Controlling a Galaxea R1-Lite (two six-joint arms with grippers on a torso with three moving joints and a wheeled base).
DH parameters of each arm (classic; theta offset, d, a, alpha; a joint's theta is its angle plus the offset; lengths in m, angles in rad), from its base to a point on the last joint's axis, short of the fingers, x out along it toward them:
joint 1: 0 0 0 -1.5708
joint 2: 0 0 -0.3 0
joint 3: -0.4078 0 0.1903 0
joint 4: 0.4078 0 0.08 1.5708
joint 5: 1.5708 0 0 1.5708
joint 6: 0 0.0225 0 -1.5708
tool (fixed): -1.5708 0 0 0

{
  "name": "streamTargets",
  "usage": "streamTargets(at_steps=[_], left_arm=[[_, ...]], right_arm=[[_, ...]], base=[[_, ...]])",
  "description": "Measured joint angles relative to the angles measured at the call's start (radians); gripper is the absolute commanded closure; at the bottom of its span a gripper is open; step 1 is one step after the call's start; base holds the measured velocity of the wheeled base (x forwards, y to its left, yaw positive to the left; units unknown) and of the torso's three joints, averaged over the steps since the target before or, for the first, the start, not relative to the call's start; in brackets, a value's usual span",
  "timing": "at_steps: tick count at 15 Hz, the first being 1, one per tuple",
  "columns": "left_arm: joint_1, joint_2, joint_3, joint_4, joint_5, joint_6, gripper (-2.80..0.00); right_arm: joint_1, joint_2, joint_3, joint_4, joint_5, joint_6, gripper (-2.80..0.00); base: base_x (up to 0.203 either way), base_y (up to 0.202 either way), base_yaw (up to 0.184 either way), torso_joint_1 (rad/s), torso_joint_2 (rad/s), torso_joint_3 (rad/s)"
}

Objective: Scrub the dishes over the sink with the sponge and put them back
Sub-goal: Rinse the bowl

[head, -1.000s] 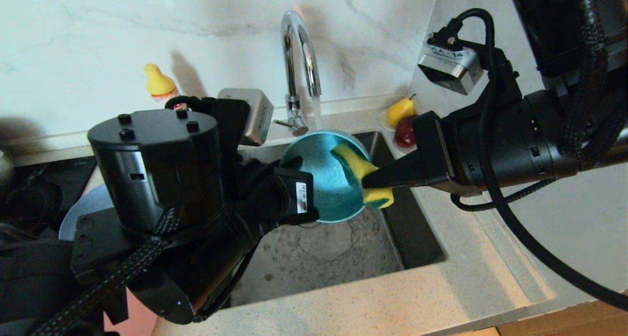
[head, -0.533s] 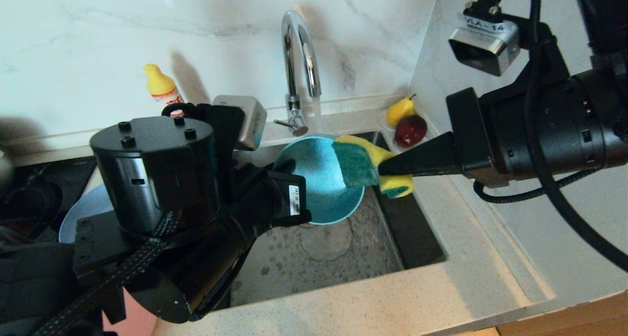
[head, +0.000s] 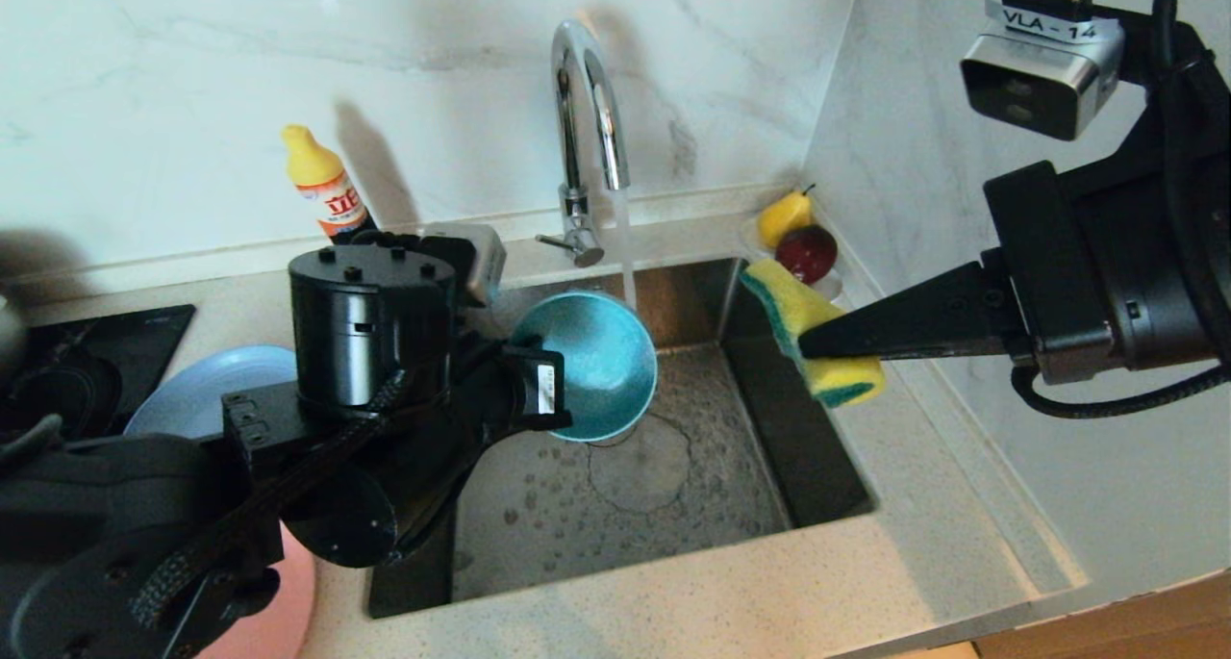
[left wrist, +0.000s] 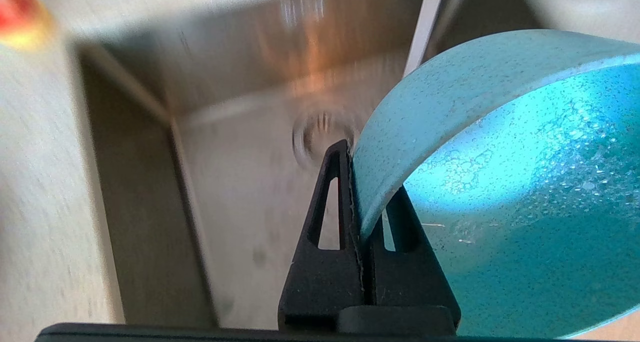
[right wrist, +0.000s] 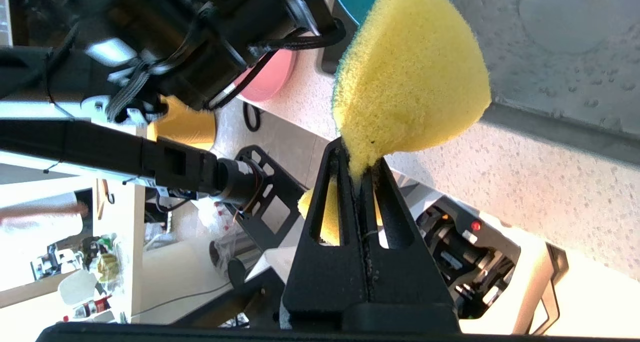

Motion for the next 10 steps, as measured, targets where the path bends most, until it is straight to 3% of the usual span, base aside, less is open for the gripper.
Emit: streamTargets(at_steps=[4, 7, 10], left_arm=[[0.057, 0.024, -0.145, 0.337, -0.103, -0.127, 0.00], [0.115, 0.088, -0.328, 0.629, -0.212, -0.266, 0.00], [0.162, 0.202, -0.495, 0.816, -0.311, -0.408, 0.00]], right_arm=[[0.000, -0.025, 0.039, 0.003, -0.002, -0.002, 0.00], [0.000, -0.035, 0.049, 0.006, -0.003, -0.002, 0.00], [0.000, -0.046, 0.071, 0.006, -0.003, -0.003, 0.00]], base=[[0.000, 0.000, 0.000, 0.000, 0.00, 0.000], [0.000, 0.000, 0.000, 0.000, 0.00, 0.000], [0.000, 0.000, 0.000, 0.000, 0.00, 0.000]])
